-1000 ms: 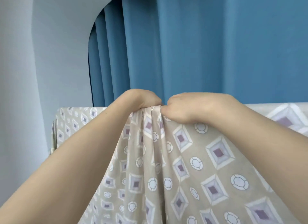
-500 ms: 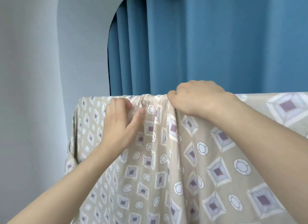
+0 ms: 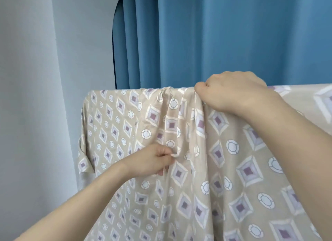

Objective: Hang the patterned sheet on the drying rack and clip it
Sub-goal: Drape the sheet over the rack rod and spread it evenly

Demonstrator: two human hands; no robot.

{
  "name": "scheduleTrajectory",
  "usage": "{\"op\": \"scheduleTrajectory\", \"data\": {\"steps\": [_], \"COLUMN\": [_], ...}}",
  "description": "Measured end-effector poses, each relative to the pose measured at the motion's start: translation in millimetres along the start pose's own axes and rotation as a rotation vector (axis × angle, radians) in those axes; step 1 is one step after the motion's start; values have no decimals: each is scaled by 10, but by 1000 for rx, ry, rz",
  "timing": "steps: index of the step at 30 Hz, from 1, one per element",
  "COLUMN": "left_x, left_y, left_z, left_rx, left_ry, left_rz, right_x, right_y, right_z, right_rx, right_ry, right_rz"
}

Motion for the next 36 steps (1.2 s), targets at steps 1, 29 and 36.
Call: {"op": "scheduleTrajectory", "data": {"steps": [1, 29, 36], "left_x": [-3, -643, -546], "left_y": [24, 953, 1094], "left_z": [-61, -1164, -1053], "left_rx": [57, -471, -457], "left_ry": [-2, 33, -5], "left_rz": [-47, -368, -412], "right_x": [3, 57, 31], "right_y": [15, 114, 43], "right_z": [24, 177, 513], "right_rx": [-4, -43, 88], "right_ry": [1, 83, 234], "right_rz": [-10, -16, -178]}}
Point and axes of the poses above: each hand's wrist, its own x-axis away from the middle knuckle, its own y-axis out of the back of the hand, z = x × y, the point moved 1 cm from there along -x, towards the middle knuckle, and after that the axes turned 15 degrees about x, right-handed, at the moved point
